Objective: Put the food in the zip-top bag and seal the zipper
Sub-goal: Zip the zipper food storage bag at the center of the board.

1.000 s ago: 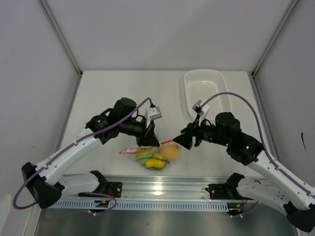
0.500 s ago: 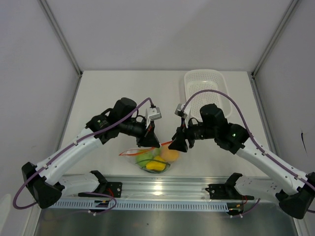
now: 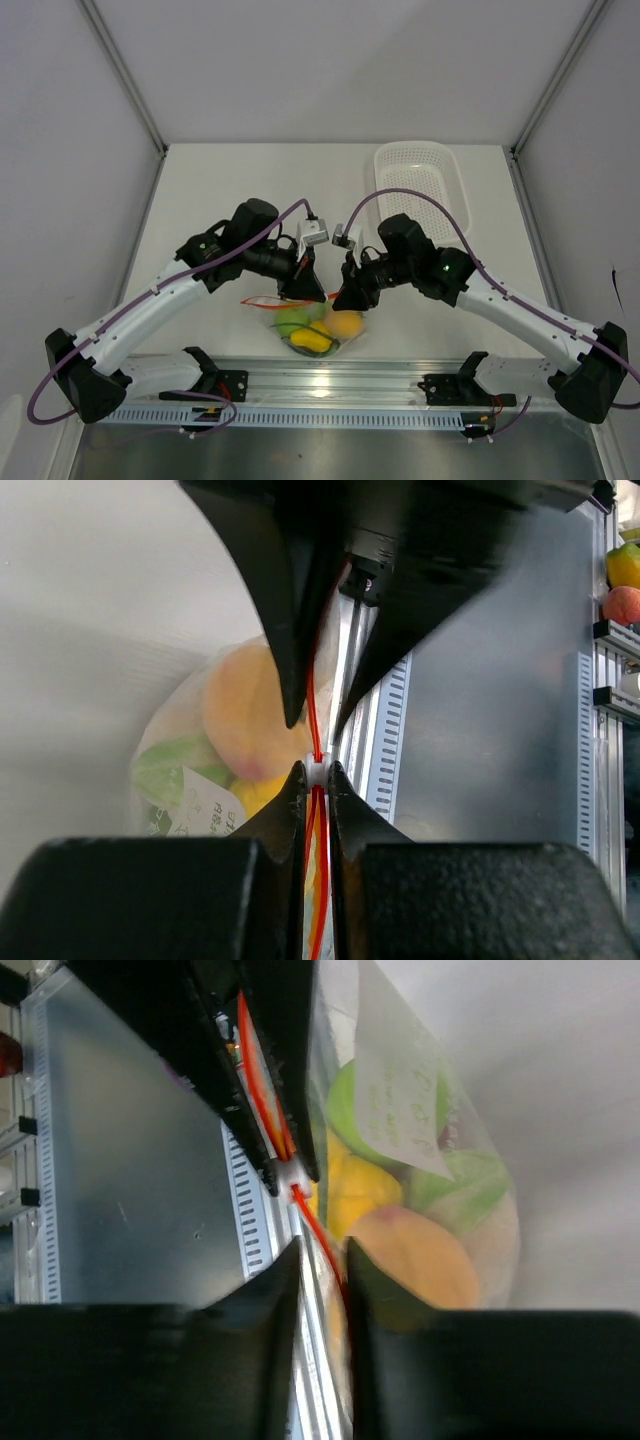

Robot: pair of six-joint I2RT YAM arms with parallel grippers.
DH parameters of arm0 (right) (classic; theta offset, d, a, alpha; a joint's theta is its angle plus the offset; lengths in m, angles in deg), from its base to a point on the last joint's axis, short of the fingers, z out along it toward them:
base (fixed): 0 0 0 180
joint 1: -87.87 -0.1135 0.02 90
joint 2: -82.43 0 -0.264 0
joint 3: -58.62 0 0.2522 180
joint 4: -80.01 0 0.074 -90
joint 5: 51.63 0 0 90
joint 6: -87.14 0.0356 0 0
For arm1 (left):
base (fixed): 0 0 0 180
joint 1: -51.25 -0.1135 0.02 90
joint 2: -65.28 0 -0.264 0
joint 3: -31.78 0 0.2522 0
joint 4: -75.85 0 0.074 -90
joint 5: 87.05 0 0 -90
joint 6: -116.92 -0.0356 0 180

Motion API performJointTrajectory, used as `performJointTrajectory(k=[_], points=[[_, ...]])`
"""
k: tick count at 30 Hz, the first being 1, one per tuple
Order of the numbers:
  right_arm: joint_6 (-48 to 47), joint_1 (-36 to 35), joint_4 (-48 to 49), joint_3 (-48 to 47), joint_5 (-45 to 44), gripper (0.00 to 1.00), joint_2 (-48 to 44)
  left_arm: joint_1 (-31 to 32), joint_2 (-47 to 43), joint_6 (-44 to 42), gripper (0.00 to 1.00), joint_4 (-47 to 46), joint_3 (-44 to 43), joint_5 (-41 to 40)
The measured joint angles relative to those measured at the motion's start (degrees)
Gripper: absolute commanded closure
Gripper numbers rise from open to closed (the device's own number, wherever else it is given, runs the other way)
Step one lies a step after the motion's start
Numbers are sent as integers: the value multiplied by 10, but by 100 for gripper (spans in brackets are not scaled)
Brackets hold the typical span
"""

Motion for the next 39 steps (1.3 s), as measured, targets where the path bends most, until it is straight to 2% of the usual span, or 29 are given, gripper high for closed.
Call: performJointTrajectory(k=[3,8,13,20,30,39], points=[[-1,-3,0,0,-24,100,4,0,0,0,99,0,0,0],[10,-5,14,9,-72,100,-14,-1,0,1,99,-11,0,-8],[23,-2,35,47,-115,100,-70,-1,0,5,99,-22,0,-21],[54,25,31,73,-184,100,-120,-1,-10,23,99,-30,13,-79],[109,44,32,118,-261,100,-166,-1,-94,78,96,-23,61,-190],[142,50,26,136,-290,100,-200,-1,-171,133,92,2,86,-271]])
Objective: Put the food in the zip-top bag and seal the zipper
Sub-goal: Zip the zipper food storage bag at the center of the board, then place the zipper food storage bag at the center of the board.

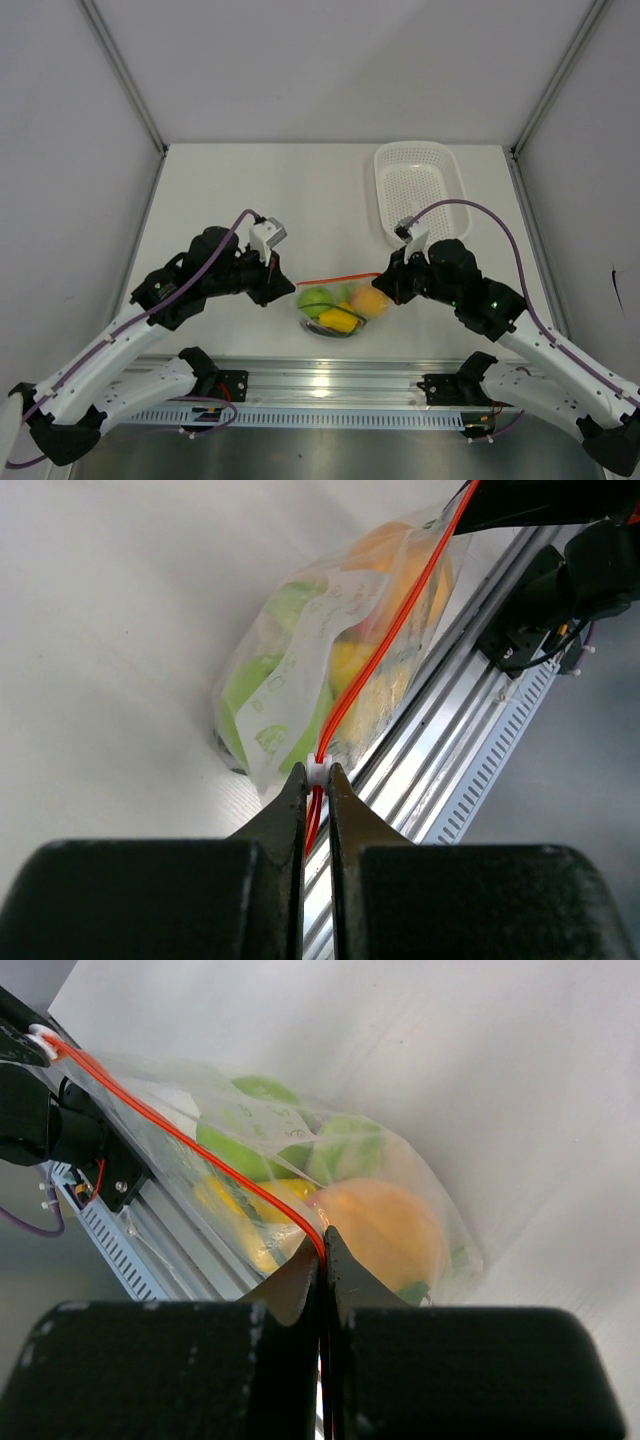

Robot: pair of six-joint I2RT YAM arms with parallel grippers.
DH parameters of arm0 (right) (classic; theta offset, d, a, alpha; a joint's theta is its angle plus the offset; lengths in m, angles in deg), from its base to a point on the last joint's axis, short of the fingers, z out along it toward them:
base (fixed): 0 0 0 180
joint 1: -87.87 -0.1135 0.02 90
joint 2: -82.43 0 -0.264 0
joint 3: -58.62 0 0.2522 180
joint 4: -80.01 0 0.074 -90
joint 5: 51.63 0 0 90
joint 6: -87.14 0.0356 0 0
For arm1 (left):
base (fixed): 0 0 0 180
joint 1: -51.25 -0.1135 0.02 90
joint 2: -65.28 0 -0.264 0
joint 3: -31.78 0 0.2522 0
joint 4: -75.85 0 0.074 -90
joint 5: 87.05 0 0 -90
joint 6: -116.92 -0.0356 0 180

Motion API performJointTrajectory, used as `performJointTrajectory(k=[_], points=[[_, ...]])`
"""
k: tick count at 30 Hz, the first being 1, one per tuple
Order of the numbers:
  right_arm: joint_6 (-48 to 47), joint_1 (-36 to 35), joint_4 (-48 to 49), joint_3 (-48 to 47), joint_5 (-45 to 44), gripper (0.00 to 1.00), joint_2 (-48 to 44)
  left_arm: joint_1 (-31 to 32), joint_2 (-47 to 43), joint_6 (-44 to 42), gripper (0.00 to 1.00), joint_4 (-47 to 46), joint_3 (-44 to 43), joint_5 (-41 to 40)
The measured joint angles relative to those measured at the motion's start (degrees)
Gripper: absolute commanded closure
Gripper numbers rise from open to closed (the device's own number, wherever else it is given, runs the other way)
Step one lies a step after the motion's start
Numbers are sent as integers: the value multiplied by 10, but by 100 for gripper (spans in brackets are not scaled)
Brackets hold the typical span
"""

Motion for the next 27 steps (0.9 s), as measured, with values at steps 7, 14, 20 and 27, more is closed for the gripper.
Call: performJointTrajectory(k=[7,14,20,27], points=[[9,1,-4,2,-5,100,-4,0,-40,54,93,38,8,-43],[16,1,10,13,6,100,-3,0,-82,97,80,60,18,-78],[18,7,22,12,9,100,33,-1,-164,117,0,85,36,-140],[19,8,28,-93,-8,100,211,-1,-280,138,0,73,38,-184]])
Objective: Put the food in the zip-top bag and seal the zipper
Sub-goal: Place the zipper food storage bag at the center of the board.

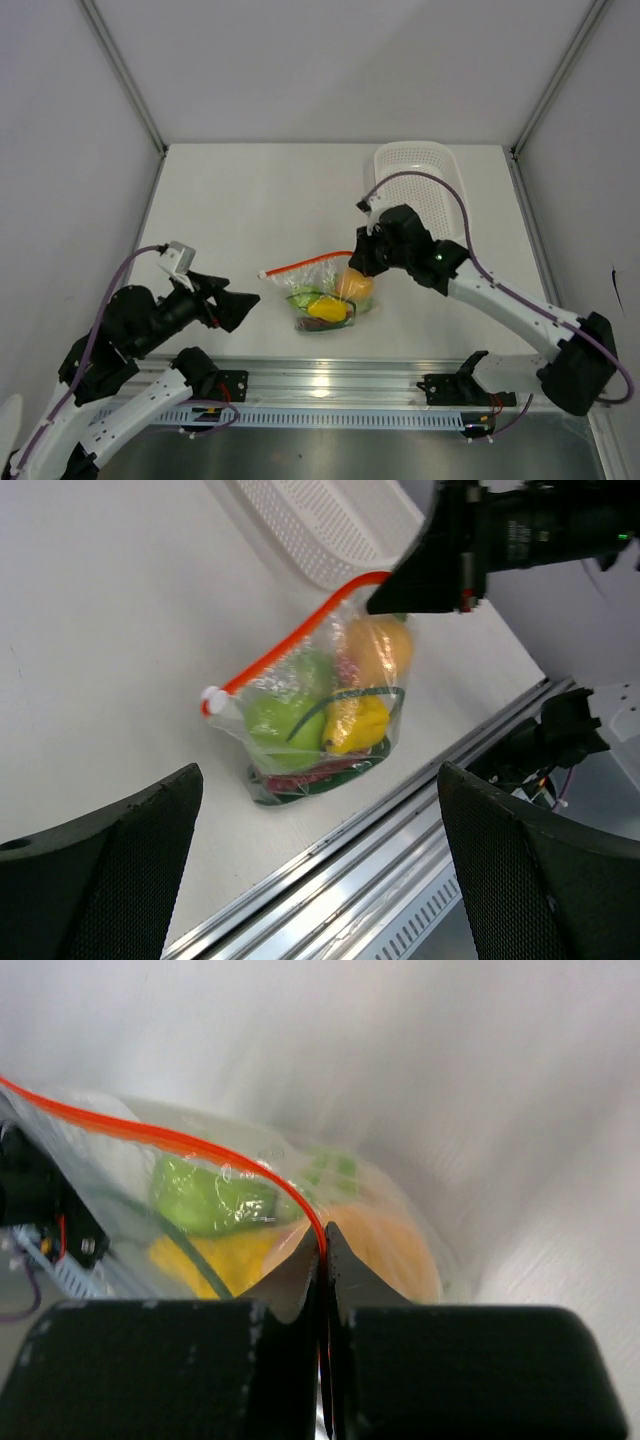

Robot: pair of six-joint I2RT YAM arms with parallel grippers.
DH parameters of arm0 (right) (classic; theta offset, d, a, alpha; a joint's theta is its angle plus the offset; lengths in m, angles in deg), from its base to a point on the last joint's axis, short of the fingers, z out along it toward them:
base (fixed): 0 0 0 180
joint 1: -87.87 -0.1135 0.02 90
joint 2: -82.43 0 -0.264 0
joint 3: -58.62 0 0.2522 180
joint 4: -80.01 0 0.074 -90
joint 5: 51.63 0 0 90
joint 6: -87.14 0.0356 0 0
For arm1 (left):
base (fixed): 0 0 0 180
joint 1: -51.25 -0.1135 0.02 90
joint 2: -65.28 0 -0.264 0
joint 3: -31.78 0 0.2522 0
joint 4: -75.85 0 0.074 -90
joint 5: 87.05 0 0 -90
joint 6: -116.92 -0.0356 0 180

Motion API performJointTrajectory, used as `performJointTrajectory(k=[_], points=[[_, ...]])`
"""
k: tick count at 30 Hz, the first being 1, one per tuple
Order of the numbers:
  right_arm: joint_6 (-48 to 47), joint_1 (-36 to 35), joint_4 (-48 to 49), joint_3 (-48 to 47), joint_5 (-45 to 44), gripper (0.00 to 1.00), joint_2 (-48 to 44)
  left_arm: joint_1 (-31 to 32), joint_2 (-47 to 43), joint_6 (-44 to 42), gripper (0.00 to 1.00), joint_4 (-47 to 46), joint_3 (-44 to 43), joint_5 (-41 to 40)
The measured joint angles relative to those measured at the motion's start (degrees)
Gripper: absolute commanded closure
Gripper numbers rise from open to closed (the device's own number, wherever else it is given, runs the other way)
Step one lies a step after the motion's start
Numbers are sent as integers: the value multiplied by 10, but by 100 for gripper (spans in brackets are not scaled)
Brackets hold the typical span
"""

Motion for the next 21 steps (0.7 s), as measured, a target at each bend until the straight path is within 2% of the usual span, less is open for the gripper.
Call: performJointTrajectory(k=[3,8,9,11,14,16,21], points=[[-5,3,-10,-88,-28,98,98,0,-35,5,1,-8,0,-7],[-27,26,-40,-231,-94,76,239,0,-47,17,1,-7,1,-8],[-31,30,-42,-248,-99,63,256,0,-47,19,1,-5,1,-8],[-35,46,-44,-284,-97,46,296,0,-49,25,0,-6,4,-2],[-39,63,-50,-313,-97,35,332,0,-54,30,1,-4,14,10],[-40,72,-55,-321,-101,1,342,0,-57,34,0,-4,19,16],[-50,73,-69,-321,-126,1,324,0,-56,36,1,-9,30,26]])
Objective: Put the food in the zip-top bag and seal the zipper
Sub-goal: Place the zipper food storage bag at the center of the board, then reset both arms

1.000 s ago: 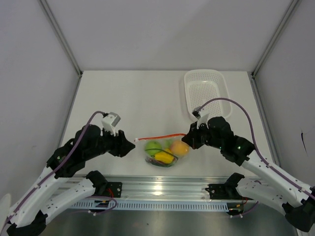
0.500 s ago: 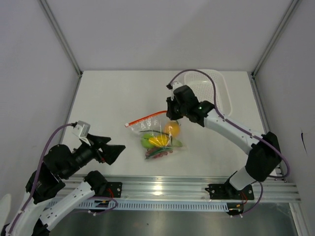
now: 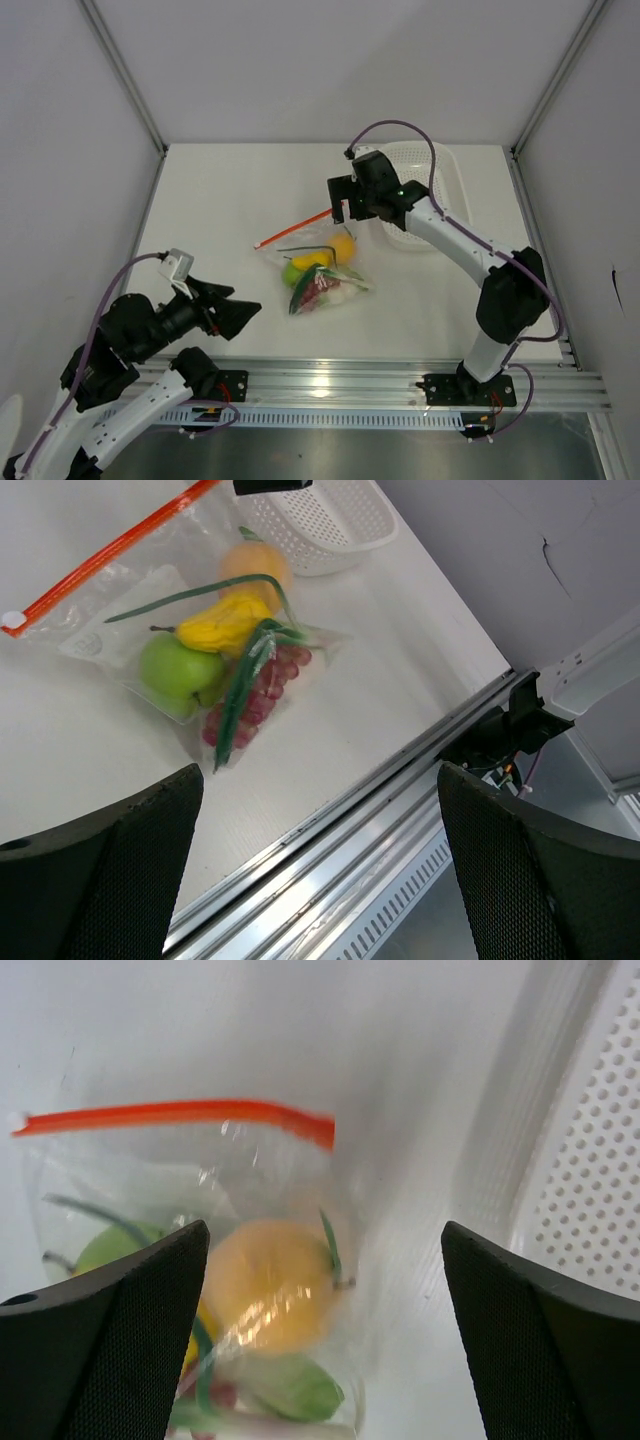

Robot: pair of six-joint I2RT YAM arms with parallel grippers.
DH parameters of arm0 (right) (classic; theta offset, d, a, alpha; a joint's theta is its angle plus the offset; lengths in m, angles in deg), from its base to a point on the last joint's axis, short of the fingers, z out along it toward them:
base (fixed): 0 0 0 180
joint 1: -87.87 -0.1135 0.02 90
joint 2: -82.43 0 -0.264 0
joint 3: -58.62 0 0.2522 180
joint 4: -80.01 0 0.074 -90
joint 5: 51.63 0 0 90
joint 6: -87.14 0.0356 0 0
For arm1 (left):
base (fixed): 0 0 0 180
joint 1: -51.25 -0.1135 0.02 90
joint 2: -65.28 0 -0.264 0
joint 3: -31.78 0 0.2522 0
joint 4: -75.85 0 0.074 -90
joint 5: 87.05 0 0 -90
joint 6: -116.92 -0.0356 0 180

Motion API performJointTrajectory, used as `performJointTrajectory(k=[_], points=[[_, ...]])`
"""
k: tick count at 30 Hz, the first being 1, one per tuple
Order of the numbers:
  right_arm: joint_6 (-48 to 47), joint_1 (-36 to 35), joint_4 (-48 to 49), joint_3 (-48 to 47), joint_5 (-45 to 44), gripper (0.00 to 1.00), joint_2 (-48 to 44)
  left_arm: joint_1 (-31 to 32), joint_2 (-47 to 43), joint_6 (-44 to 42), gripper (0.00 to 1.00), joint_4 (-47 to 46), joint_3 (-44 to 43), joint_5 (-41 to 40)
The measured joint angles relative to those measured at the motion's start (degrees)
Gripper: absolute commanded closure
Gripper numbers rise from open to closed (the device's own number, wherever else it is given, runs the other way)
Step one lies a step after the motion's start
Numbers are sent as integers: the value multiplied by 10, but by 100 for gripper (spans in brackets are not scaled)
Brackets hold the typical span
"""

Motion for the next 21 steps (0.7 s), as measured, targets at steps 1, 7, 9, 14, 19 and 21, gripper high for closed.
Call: performJointTrajectory(k=[1,7,9,14,19,21], points=[[0,0,-4,0,-5,1,-8,0,0,1,1,0,2,3],[19,-4,-33,47,-67,1,-146,0,1,15,0,-28,25,19],[36,-5,-43,92,-81,1,-218,0,1,22,1,-40,37,26],[92,-23,-71,221,-96,1,-376,0,5,41,1,-71,68,48],[152,-71,-122,322,-100,1,-474,0,8,72,1,-121,118,88],[171,-90,-136,353,-98,0,-514,0,6,87,0,-155,146,111]])
